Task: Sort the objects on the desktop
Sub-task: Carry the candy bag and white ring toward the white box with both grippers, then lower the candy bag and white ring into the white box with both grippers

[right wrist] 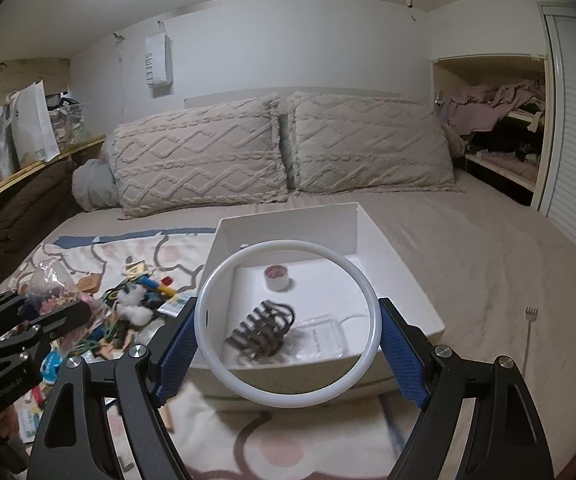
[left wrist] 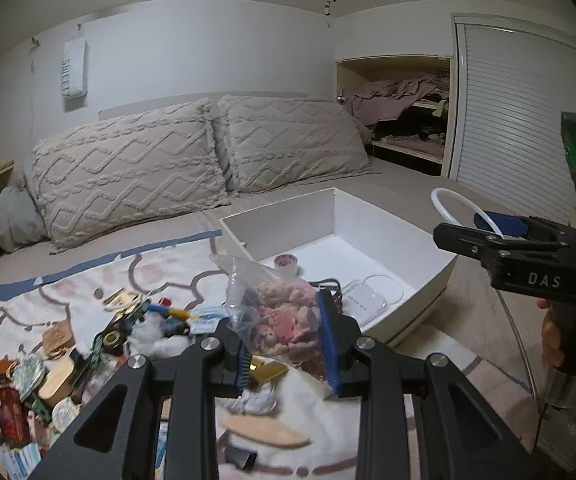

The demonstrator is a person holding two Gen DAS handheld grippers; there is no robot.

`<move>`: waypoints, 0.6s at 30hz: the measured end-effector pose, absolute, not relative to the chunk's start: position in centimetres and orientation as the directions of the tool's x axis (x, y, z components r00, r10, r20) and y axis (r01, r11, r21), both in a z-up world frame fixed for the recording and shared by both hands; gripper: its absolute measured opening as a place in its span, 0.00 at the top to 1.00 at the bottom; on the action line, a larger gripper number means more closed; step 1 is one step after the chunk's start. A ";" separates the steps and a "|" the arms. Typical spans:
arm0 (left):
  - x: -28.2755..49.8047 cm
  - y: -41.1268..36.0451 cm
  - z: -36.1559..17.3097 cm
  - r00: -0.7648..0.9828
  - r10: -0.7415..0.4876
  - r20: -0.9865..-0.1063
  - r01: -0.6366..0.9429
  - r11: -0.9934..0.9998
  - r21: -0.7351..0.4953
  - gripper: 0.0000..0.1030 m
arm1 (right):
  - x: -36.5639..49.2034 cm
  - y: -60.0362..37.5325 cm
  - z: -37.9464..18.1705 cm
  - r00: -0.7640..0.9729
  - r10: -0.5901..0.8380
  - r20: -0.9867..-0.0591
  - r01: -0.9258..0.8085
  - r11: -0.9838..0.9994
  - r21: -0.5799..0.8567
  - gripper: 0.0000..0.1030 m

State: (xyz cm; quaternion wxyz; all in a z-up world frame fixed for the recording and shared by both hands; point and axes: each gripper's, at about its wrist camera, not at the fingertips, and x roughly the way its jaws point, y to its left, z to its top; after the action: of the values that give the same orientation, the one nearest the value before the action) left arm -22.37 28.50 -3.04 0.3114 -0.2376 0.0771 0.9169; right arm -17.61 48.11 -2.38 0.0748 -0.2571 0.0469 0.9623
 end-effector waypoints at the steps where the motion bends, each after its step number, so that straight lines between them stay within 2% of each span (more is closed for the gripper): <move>1: -22.6 29.0 -3.1 -0.690 0.538 -0.484 -0.612 -0.791 -0.007 0.72 | -18.0 48.4 -2.3 -0.857 0.121 -0.501 -0.168 -0.984 0.051 0.18; 18: -26.4 35.4 -4.7 -0.656 0.552 -0.515 -0.636 -0.772 -0.017 0.72 | -23.9 53.2 -2.2 -0.866 0.157 -0.474 -0.184 -0.983 0.011 0.18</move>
State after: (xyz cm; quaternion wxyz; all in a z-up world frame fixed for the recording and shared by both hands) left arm -26.38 35.38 -4.68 0.3276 -0.2541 0.0824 0.9063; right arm -23.93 53.18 -2.19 0.0883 -0.2430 0.0279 0.9656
